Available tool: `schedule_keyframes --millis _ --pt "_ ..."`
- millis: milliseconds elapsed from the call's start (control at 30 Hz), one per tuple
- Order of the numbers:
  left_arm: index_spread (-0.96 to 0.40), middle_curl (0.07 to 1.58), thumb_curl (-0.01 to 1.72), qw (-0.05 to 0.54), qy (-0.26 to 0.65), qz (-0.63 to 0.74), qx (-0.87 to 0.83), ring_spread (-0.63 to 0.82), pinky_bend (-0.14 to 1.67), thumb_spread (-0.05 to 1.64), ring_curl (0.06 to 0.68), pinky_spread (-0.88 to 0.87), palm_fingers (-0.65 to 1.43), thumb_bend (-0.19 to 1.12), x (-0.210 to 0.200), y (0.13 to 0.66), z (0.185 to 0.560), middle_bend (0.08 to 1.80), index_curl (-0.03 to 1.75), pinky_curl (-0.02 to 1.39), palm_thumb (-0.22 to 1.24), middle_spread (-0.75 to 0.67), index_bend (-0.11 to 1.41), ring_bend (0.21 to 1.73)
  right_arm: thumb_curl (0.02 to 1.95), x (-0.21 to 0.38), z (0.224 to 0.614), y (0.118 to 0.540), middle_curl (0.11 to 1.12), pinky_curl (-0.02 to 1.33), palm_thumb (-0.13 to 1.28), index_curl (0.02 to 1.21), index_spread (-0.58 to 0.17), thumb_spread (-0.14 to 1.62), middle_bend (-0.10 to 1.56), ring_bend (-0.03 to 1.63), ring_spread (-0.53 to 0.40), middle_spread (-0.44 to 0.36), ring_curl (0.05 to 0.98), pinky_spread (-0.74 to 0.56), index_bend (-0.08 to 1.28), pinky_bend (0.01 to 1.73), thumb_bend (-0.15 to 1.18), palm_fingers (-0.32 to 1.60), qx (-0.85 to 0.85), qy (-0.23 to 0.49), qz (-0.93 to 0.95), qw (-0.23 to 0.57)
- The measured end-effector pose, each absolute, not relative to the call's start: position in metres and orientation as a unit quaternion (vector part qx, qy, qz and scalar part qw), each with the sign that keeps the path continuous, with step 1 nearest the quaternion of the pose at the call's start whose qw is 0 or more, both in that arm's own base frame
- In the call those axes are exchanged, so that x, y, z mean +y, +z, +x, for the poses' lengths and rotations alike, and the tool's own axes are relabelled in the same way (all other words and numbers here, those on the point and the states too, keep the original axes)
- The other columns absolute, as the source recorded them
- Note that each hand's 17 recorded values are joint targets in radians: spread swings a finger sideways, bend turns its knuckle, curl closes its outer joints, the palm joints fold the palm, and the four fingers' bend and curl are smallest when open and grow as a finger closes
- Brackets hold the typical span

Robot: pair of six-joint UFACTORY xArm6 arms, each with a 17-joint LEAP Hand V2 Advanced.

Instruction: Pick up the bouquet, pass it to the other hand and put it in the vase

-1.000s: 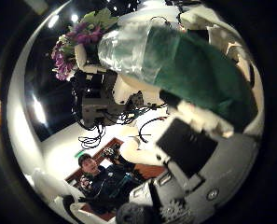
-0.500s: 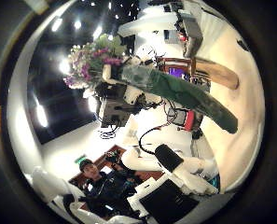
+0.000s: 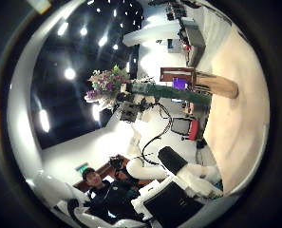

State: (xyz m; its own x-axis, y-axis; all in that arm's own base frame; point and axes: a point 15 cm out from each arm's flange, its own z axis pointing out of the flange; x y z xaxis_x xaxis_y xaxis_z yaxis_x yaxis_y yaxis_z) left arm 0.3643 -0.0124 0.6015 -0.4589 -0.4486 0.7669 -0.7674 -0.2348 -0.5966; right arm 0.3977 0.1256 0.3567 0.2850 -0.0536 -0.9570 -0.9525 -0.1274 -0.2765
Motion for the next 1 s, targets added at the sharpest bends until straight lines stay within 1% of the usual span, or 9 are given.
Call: schedule_keyframes --millis 200,500,900,1000 --pt "-0.73 0.79 0.88 0.089 0.623 0.517 -0.580 -0.44 0.92 -0.05 0.542 -0.66 1.11 -0.02 0.022 0.620 0.364 1.20 1.56 0.65 1.16 -0.46 0.32 1.34 0.45 0.126 0.399 0.356 0.26 0.33 0.77 0.30 -0.496 0.93 0.17 0.35 0.082 -0.028 0.247 0.29 0.18 0.40 -0.03 0.01 0.412 0.433 -0.612 0.517" --pt "-0.70 0.79 0.89 0.033 0.634 0.534 -0.559 -0.44 0.91 -0.05 0.541 -0.66 1.11 -0.02 0.064 0.627 0.363 1.20 1.58 0.66 1.16 -0.46 0.31 1.34 0.45 0.127 0.401 0.358 0.26 0.33 0.78 0.30 -0.496 0.93 0.17 0.33 0.082 -0.025 0.252 0.29 0.18 0.38 -0.03 0.01 0.412 0.432 -0.610 0.521" --pt "-0.66 0.79 0.89 -0.023 0.641 0.559 -0.526 -0.45 0.90 -0.04 0.542 -0.67 1.12 -0.02 0.104 0.618 0.375 1.20 1.60 0.67 1.16 -0.46 0.31 1.34 0.45 0.128 0.401 0.358 0.26 0.32 0.78 0.30 -0.494 0.94 0.17 0.32 0.082 -0.024 0.256 0.29 0.18 0.37 -0.03 0.03 0.412 0.432 -0.610 0.521" --pt "-0.65 0.79 0.89 -0.026 0.643 0.562 -0.520 -0.45 0.90 -0.04 0.542 -0.67 1.12 -0.02 0.107 0.614 0.378 1.20 1.60 0.67 1.16 -0.46 0.31 1.34 0.45 0.128 0.401 0.357 0.26 0.32 0.78 0.30 -0.493 0.95 0.17 0.32 0.082 -0.024 0.258 0.29 0.18 0.36 -0.03 0.03 0.412 0.433 -0.610 0.521"
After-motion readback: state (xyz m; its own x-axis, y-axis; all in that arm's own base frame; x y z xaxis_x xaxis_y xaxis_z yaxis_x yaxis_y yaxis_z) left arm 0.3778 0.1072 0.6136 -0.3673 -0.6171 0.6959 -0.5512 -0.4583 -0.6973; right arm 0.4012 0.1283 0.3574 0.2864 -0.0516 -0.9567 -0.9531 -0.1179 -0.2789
